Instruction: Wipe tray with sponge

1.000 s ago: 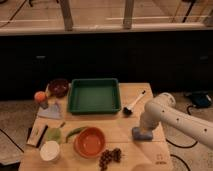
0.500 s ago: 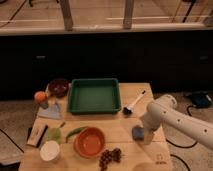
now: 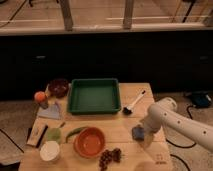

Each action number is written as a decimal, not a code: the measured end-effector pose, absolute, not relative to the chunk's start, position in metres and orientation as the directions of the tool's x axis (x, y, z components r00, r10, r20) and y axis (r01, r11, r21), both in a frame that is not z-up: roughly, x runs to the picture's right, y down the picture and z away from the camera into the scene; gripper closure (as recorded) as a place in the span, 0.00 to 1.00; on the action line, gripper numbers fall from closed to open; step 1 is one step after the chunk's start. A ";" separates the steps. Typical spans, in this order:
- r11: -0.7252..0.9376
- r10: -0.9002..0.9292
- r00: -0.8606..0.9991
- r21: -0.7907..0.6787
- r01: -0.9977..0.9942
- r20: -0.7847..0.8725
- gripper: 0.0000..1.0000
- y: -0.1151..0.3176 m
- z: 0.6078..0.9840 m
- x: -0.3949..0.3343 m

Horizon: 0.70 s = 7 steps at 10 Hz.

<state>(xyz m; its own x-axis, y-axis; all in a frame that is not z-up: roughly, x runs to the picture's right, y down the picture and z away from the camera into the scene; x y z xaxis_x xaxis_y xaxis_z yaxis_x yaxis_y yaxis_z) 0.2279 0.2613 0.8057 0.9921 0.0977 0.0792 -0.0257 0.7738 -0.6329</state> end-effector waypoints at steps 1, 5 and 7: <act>0.770 0.101 0.991 -0.637 -0.024 0.086 0.42 0.264 0.808 0.229; 0.764 0.112 0.989 -0.645 -0.023 0.097 0.80 0.267 0.812 0.229; 0.762 0.105 0.990 -0.647 -0.017 0.097 0.96 0.266 0.811 0.229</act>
<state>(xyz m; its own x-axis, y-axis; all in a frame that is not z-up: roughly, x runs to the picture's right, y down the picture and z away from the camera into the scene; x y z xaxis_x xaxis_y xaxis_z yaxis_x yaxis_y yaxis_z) 0.2294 0.2659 0.8107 0.9897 0.1052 0.0975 -0.0173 0.7625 -0.6468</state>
